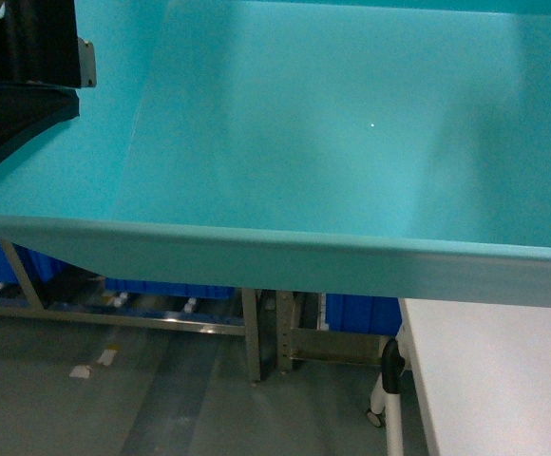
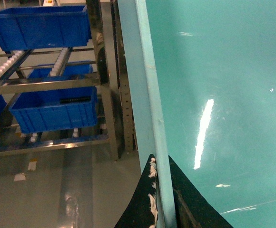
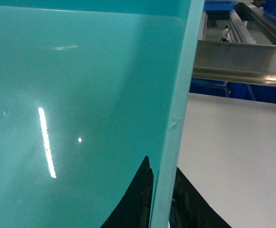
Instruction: Organize blue bins on left shelf correctly
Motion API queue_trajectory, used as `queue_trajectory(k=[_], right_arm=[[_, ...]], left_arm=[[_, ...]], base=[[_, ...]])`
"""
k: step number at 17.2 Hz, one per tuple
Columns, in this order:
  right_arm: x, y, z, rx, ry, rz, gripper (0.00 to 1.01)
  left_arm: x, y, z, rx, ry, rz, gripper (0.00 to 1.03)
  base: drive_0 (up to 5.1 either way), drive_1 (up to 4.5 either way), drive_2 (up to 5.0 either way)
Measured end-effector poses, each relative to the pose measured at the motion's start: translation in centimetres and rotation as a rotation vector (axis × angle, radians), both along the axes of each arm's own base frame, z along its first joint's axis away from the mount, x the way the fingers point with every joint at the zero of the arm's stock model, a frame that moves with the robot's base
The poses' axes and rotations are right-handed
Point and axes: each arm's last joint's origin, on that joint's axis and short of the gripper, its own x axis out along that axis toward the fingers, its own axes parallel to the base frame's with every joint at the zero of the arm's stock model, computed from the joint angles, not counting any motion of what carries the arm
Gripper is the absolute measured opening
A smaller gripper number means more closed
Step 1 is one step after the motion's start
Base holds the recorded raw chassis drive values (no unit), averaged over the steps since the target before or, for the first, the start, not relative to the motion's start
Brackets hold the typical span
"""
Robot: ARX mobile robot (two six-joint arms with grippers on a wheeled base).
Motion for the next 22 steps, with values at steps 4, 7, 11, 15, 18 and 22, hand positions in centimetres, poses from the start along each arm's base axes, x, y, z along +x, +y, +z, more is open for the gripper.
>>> queue_trajectory(k=[4, 7, 11, 15, 18, 22], right_arm=[[-0.01, 0.00, -0.02, 0.000, 0.002, 0.000, 0.08], [0.00, 0.00, 0.03, 0.000, -0.002, 0.000, 0.08], [0.00, 0.00, 0.04, 0.000, -0.003, 0.000, 0.08], [0.00, 0.00, 0.02, 0.000, -0.002, 0.000, 0.08], [0.00, 0.00, 0.03, 0.000, -0.002, 0.000, 0.08], [0.00, 0.00, 0.03, 0.000, -0.003, 0.000, 0.08]], left_arm=[[-0.03, 0.01, 0.02, 0.000, 0.000, 0.000, 0.02], [-0.02, 0.01, 0.05, -0.001, -0.002, 0.000, 0.02], [-0.02, 0.01, 0.05, -0.001, -0.002, 0.000, 0.02], [-0.02, 0.01, 0.04, -0.001, -0.002, 0.000, 0.02], [-0.03, 0.01, 0.04, -0.001, -0.002, 0.000, 0.02], [-0.02, 0.01, 0.05, -0.001, -0.002, 0.000, 0.02]], base=[[-4.8, 1.33, 3.4], [-4.9, 2.55, 2.5], [-4.8, 3.10, 1.9], [-4.8, 3.65, 1.1], [-4.6, 4.00, 0.6], [-4.3, 4.28, 0.1]])
